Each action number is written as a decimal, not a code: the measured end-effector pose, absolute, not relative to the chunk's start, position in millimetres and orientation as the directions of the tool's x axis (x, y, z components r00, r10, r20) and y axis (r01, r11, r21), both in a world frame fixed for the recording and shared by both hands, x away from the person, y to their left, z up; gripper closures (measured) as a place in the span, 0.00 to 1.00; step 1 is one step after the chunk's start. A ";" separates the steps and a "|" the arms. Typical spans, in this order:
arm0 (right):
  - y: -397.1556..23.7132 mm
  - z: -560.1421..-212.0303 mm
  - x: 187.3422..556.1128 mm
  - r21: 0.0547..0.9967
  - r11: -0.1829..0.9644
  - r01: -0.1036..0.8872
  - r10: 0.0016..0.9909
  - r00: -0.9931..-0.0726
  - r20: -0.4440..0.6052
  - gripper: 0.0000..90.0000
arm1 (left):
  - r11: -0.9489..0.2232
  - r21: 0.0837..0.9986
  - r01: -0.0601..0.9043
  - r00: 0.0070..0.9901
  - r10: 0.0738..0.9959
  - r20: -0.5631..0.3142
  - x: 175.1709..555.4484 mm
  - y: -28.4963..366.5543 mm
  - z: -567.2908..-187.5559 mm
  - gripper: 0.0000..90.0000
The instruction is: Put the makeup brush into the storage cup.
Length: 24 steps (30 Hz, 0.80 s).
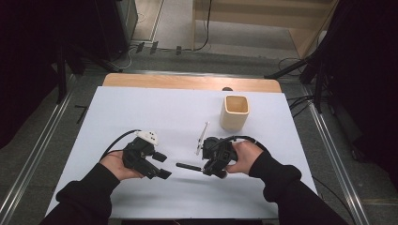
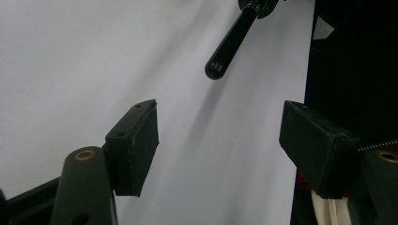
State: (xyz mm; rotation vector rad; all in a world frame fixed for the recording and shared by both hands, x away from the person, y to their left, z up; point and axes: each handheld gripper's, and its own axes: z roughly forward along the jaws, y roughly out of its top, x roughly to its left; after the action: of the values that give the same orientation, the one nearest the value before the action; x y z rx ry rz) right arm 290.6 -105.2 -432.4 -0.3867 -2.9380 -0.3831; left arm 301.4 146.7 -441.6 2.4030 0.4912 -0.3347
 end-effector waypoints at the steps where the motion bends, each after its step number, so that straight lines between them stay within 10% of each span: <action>1: -104.7 -432.5 289.9 0.227 0.935 0.273 0.233 -0.954 0.188 0.88 | -0.720 0.546 0.429 0.896 0.259 -0.362 302.0 145.8 -441.6 0.33; 24: -98.5 -447.1 307.3 0.214 0.931 0.294 0.180 -0.884 0.431 0.88 | -0.749 0.515 0.418 0.876 0.182 -0.448 305.8 124.4 -452.4 0.41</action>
State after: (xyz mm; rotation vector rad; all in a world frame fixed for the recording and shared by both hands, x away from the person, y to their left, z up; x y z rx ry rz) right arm 307.3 -98.5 -447.1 -0.3436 -2.6762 -0.3847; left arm 305.8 124.4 -452.4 2.4139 0.4314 -0.4958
